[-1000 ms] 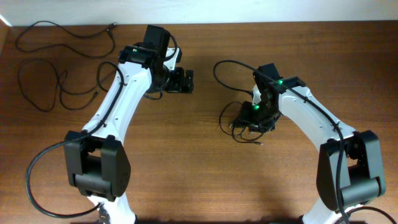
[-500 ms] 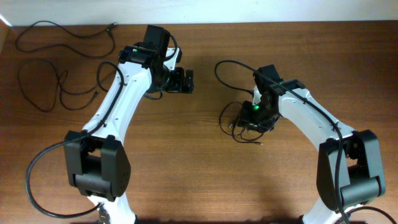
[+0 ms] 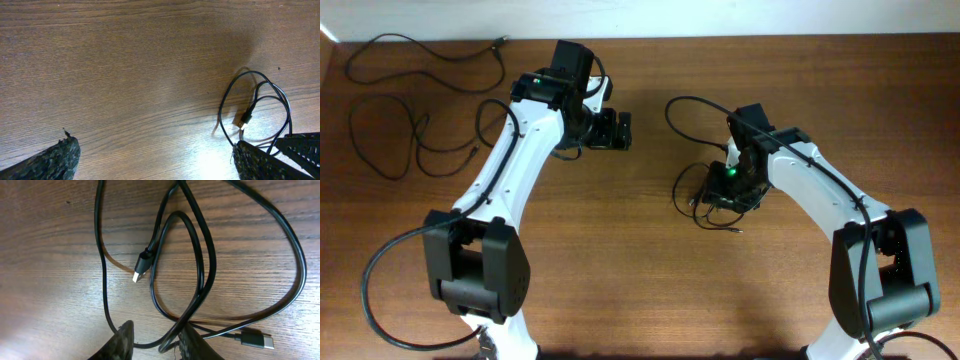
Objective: Untangle cables
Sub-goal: 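Grasp the coiled cable with the right gripper and lift it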
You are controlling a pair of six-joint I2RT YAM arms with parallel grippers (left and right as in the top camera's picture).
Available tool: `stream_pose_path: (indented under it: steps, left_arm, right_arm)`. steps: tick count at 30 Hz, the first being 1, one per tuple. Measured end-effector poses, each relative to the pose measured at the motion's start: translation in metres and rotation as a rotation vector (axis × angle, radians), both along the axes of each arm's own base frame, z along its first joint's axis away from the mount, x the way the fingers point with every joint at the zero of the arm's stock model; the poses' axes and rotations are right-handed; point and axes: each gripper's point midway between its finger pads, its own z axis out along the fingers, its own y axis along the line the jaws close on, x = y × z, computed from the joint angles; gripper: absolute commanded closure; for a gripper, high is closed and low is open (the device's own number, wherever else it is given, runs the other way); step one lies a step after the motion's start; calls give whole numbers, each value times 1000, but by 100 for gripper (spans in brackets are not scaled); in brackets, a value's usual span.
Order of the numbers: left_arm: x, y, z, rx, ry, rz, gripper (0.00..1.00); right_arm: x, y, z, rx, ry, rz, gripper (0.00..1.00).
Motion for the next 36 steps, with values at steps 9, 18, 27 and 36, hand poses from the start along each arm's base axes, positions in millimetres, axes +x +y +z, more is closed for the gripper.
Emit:
stream_pose_path:
  steps: [9,18,27,36]
  left_arm:
    - [0,0,0,0,0,0,1]
    - [0,0,0,0,0,0,1]
    - [0,0,0,0,0,0,1]
    - [0,0,0,0,0,0,1]
  right_arm:
    - [0,0,0,0,1,-3,71]
    - [4,4,-1,-25,-33,10,74]
    - [6,3,-2,-33,-40,7,85]
    - [9,4,-5,-26,-59,6,96]
